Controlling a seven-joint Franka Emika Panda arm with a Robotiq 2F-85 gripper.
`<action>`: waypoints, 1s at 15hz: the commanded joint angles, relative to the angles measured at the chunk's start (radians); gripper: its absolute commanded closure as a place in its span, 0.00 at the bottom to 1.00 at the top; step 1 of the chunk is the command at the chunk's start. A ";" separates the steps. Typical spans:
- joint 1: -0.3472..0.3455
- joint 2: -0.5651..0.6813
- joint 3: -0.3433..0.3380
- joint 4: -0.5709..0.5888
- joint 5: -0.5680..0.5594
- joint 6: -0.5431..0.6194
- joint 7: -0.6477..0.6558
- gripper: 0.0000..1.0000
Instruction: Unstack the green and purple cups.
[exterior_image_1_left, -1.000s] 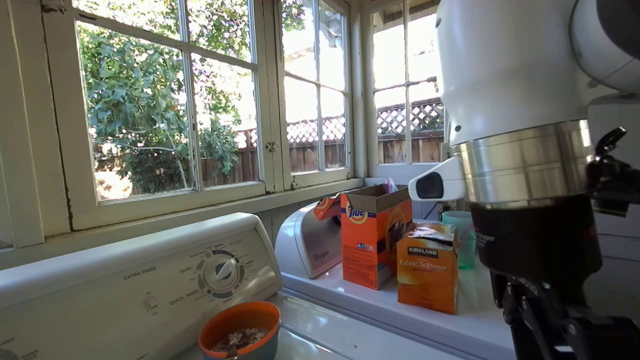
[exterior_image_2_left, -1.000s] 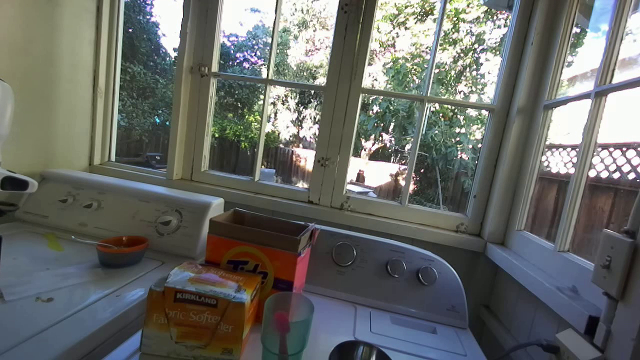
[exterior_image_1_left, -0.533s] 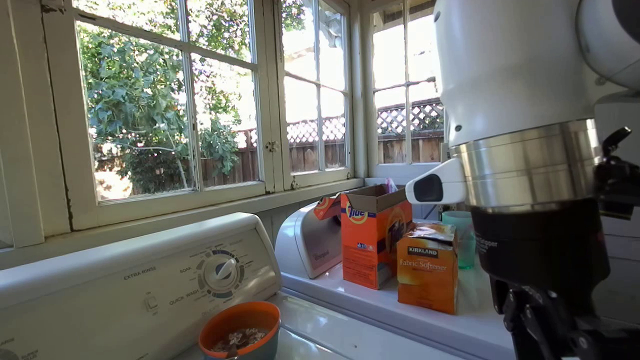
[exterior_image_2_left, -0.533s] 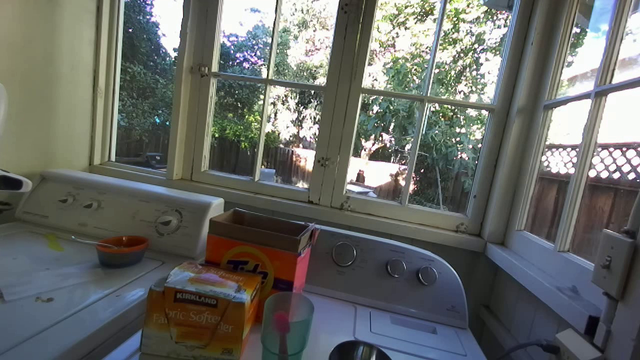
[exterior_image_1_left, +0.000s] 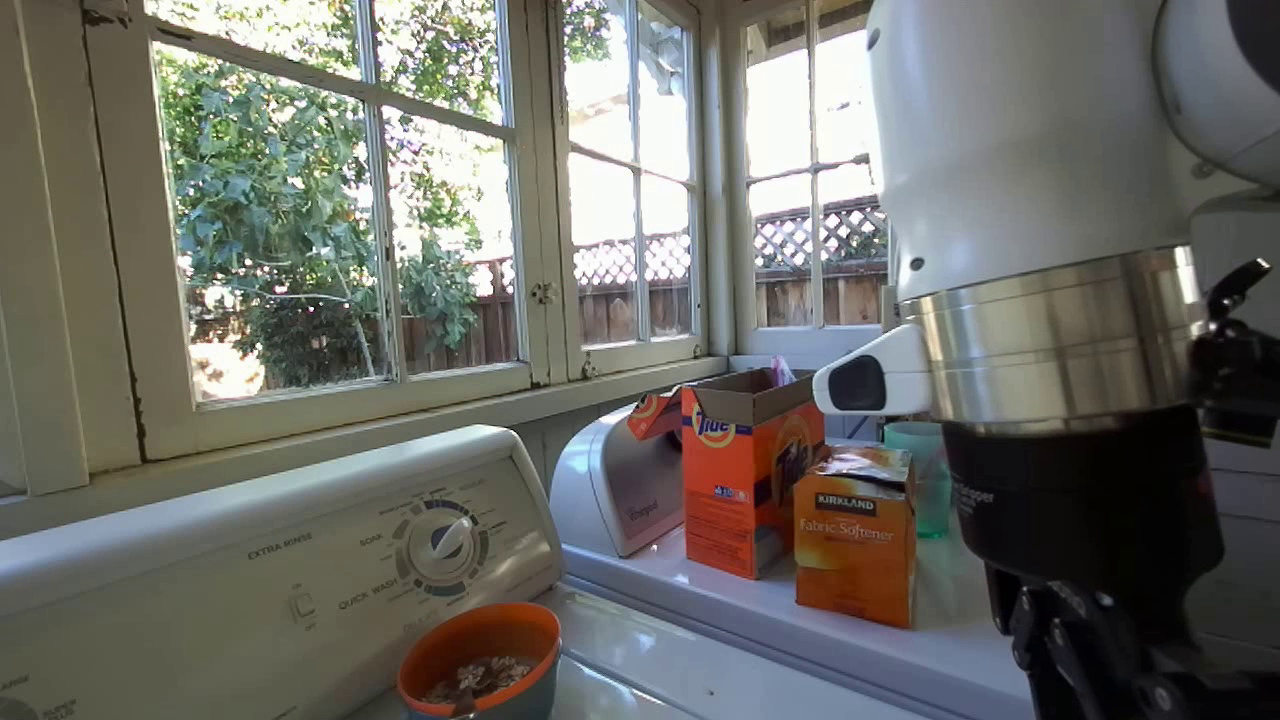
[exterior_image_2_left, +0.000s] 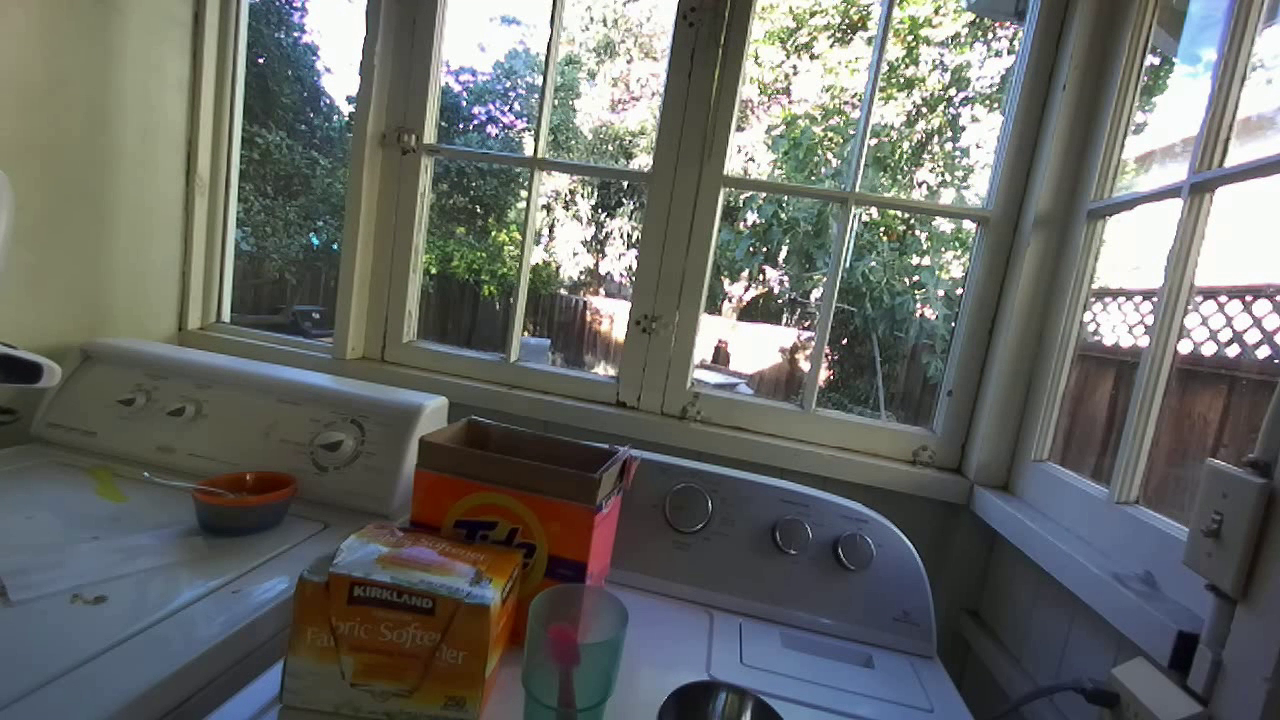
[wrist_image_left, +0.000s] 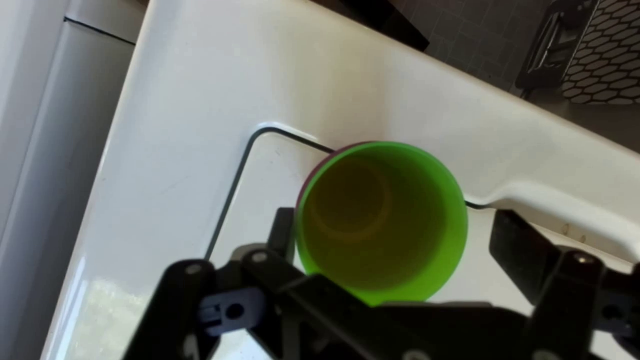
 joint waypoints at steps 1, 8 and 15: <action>0.002 0.017 0.005 -0.008 -0.042 0.050 0.069 0.00; 0.002 0.028 0.007 -0.013 -0.090 0.102 0.145 0.21; 0.002 0.001 0.012 -0.022 -0.112 0.102 0.195 0.48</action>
